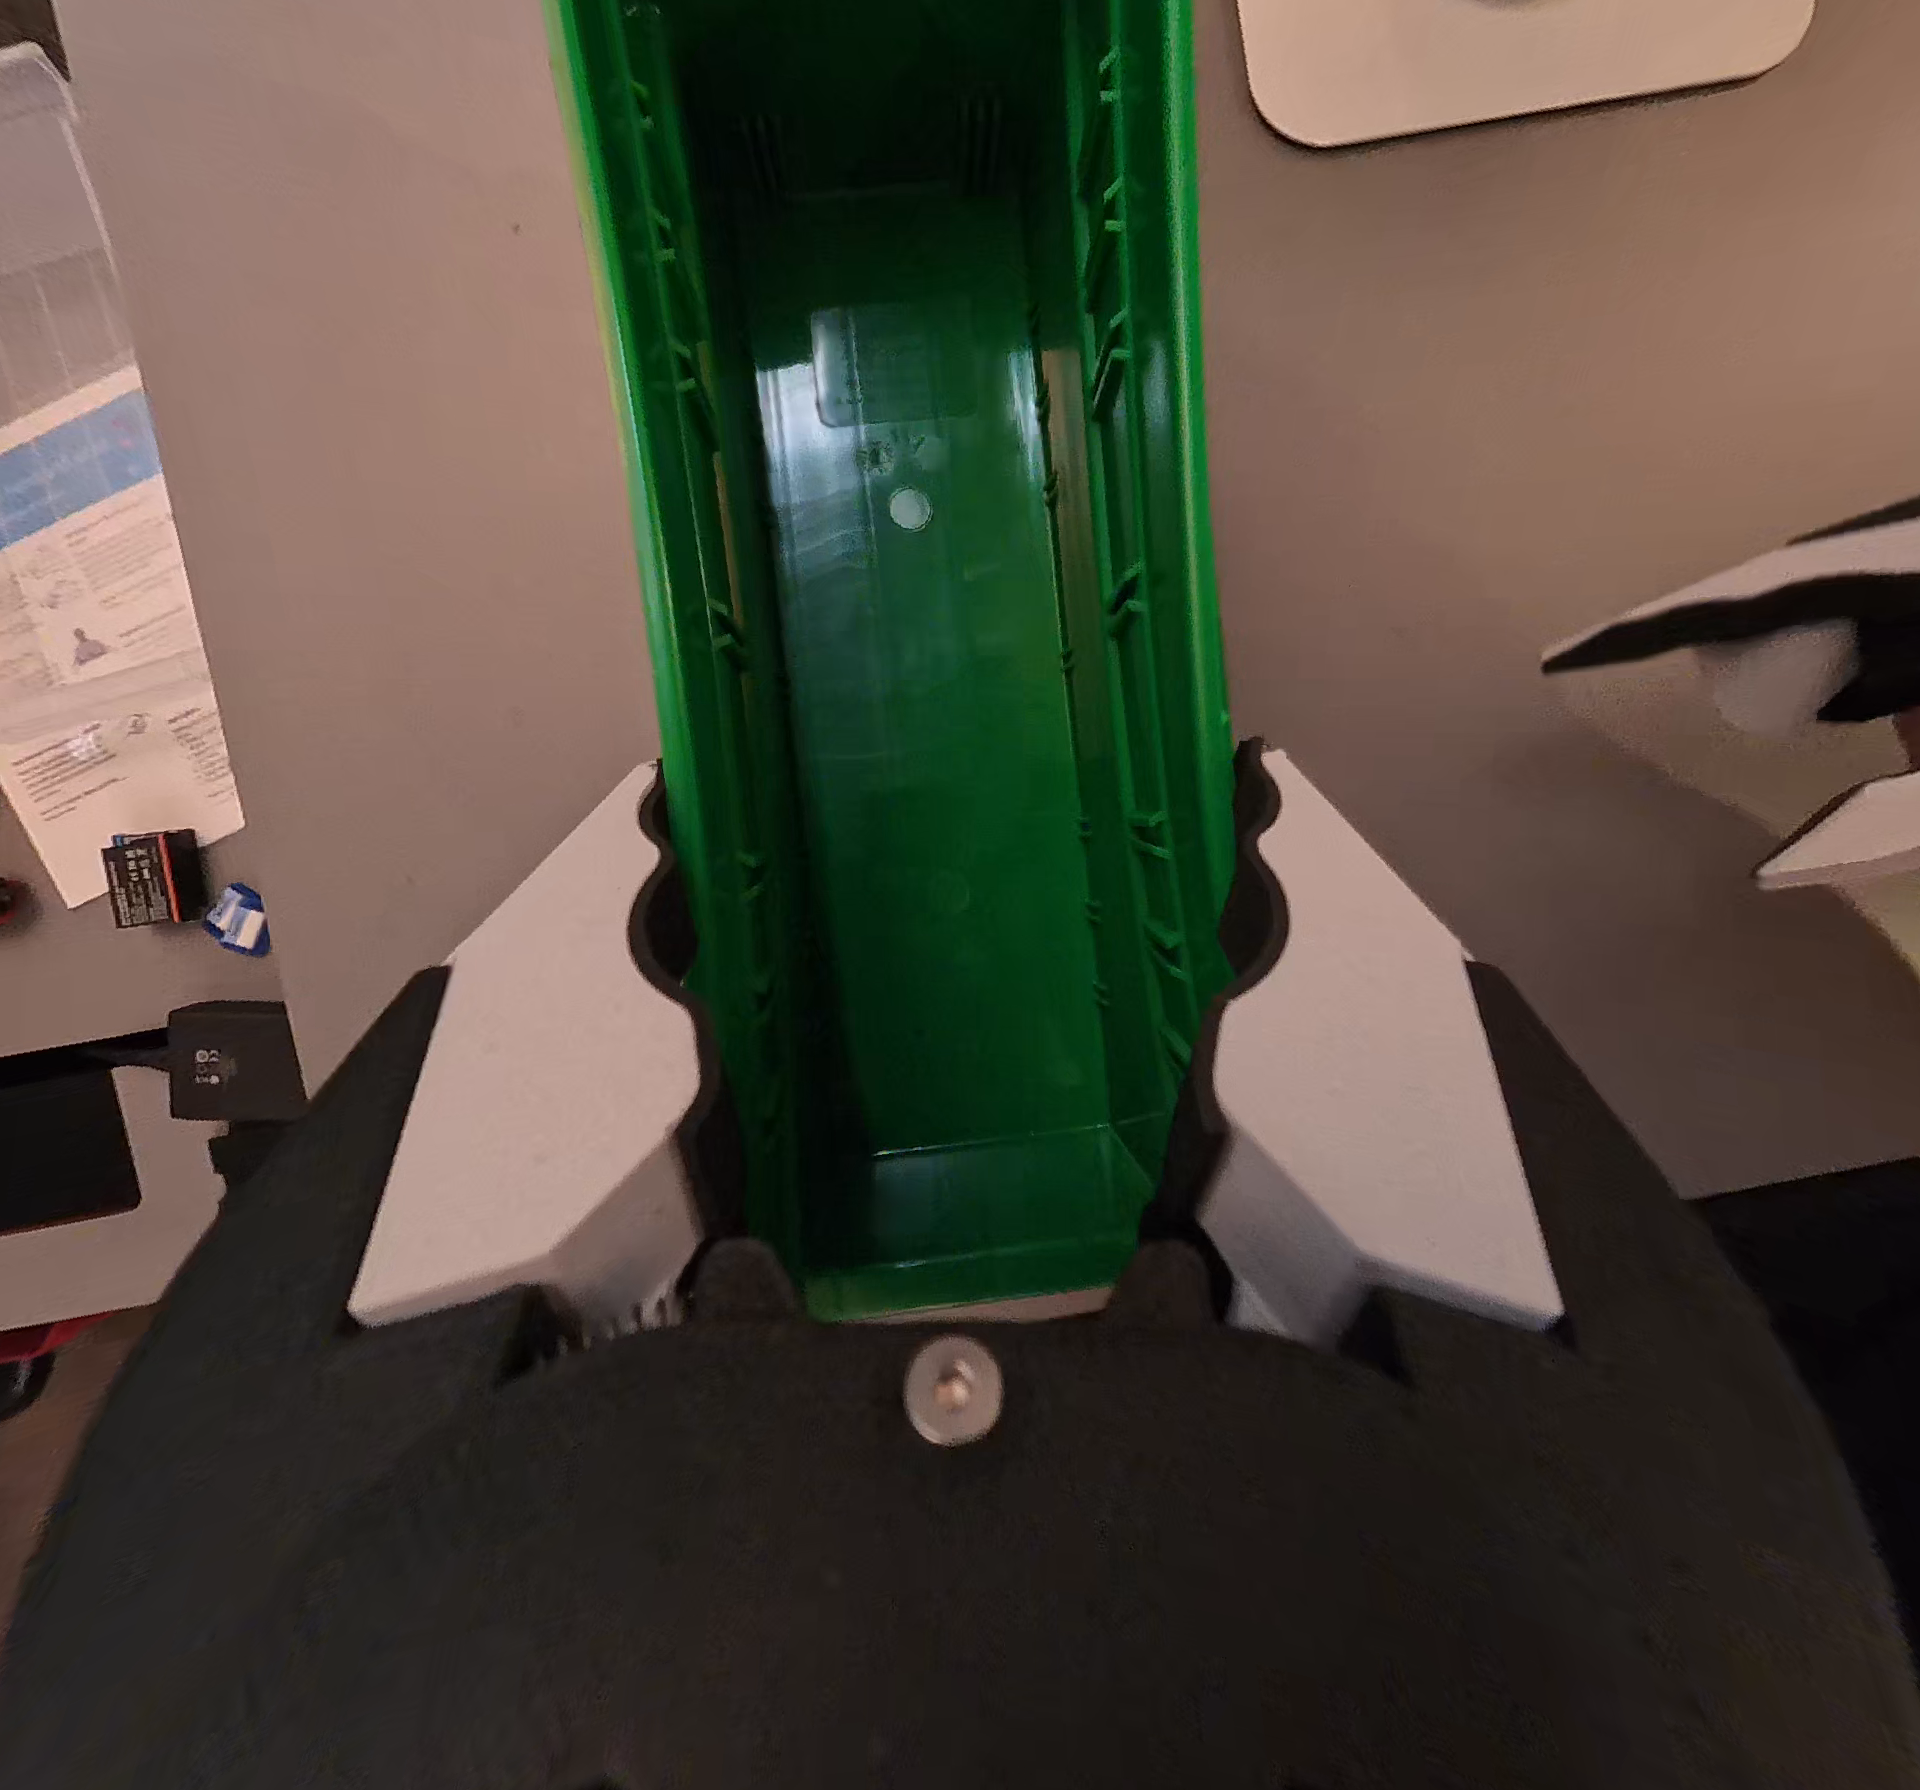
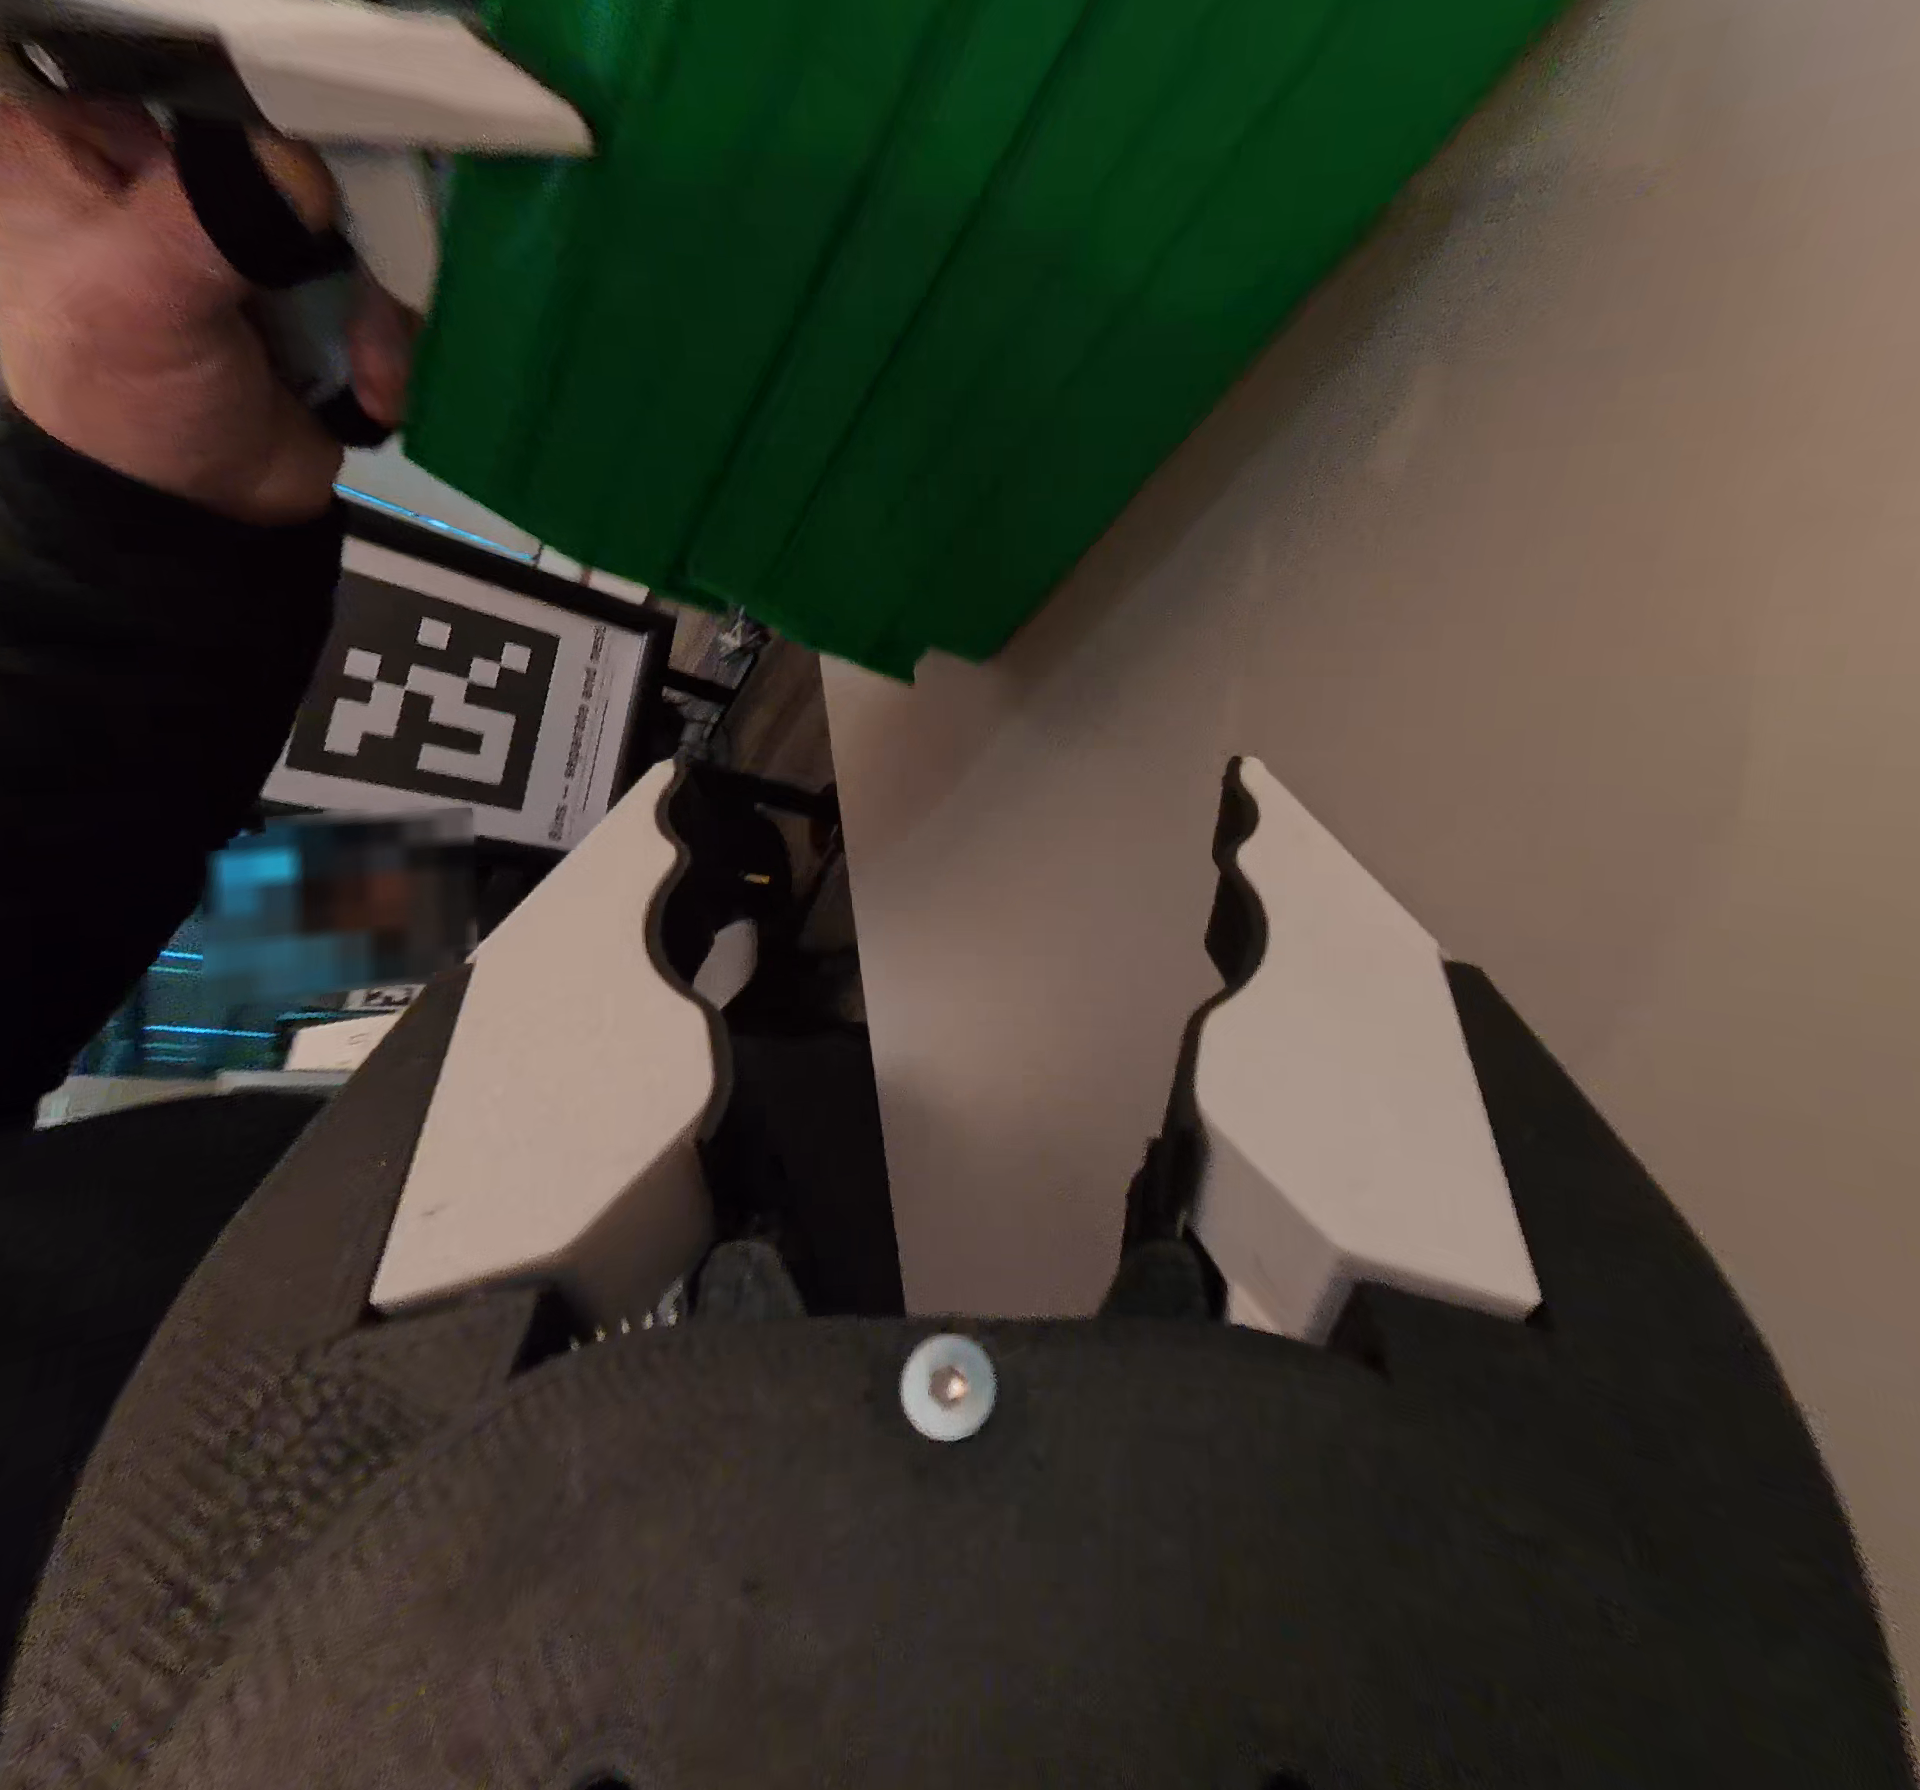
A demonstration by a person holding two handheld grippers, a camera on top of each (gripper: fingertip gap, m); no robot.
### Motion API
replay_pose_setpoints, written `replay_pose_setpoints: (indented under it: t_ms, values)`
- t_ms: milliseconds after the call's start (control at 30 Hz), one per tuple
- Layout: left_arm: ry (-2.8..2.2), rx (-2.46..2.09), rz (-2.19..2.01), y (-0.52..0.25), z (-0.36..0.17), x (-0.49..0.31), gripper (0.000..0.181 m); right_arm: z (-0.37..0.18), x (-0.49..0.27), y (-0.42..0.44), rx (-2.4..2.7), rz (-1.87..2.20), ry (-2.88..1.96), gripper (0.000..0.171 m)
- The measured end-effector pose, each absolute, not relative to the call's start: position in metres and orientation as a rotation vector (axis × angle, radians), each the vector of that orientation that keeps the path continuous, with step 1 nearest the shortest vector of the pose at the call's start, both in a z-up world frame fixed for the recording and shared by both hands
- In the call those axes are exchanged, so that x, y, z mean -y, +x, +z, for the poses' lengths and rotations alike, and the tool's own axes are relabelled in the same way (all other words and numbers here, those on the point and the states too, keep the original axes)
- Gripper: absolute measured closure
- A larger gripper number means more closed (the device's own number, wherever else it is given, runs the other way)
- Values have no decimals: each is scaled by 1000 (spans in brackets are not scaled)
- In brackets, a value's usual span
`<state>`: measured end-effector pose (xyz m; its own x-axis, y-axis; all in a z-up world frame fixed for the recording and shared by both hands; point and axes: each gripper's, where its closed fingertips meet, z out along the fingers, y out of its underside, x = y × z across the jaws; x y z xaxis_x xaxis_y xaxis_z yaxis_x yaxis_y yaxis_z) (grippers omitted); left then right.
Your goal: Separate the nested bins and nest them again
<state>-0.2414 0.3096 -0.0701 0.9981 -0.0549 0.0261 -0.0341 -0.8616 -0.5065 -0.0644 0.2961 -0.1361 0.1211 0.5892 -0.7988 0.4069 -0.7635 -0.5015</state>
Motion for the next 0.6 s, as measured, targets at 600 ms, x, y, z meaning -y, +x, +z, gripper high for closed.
replay_pose_setpoints:
  t_ms: [600]
  values:
    - [-2474,-46,-110,-233,-86,-317,76,-106,-336,-171,1039,1592,-2161,77]
